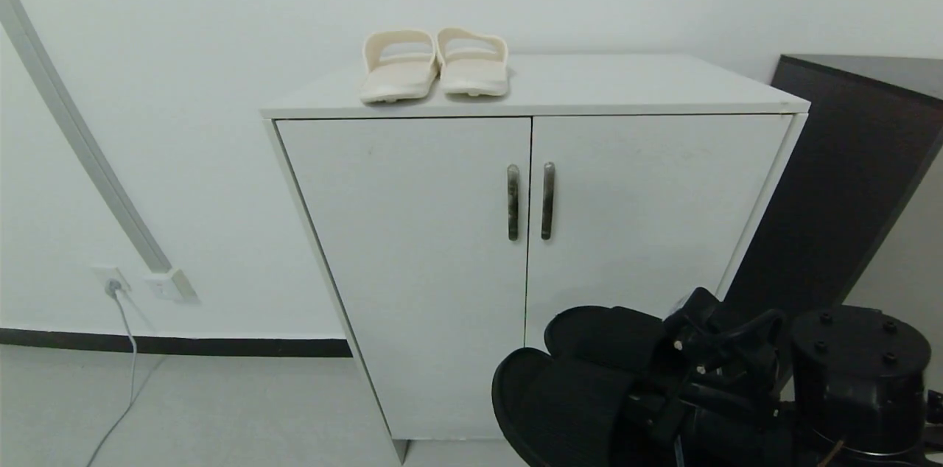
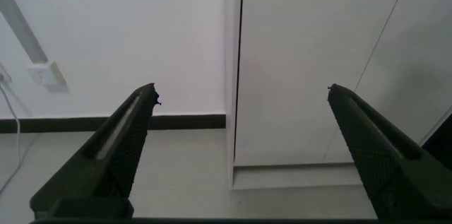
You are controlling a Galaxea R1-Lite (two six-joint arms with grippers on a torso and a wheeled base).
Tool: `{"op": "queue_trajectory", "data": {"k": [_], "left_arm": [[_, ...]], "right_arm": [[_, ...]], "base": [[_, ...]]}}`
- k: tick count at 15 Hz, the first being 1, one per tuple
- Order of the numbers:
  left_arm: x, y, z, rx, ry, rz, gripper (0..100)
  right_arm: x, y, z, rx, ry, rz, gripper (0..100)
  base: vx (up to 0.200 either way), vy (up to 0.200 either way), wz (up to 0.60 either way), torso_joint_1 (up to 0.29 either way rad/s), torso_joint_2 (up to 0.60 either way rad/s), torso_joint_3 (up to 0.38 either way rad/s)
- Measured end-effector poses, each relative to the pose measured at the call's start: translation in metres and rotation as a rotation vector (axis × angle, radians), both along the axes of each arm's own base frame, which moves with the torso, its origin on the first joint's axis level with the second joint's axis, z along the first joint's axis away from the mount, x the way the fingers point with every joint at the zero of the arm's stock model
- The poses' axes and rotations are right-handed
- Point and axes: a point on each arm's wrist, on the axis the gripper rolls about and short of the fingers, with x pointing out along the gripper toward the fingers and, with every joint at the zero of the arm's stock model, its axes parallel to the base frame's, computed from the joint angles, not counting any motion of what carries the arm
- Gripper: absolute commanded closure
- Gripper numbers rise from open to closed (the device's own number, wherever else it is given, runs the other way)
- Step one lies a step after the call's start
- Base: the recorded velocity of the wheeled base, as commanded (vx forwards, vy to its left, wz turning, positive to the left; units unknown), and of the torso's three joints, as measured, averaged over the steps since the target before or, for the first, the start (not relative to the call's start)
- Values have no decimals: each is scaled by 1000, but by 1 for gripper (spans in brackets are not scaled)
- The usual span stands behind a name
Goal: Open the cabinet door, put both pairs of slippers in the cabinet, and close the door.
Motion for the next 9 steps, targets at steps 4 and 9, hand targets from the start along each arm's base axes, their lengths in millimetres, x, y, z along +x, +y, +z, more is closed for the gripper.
{"op": "queue_trajectory", "data": {"k": [4,9], "left_arm": [[0,0,0,0,0,0,0],[0,0,2,0,2,2,0]], "right_arm": [[-1,0,-2,-6,6,1,100],[-2,-2,-4,-14,12,1,100]], "base": [[0,0,0,-30,420,389],[0,0,0,0,78,75]]}}
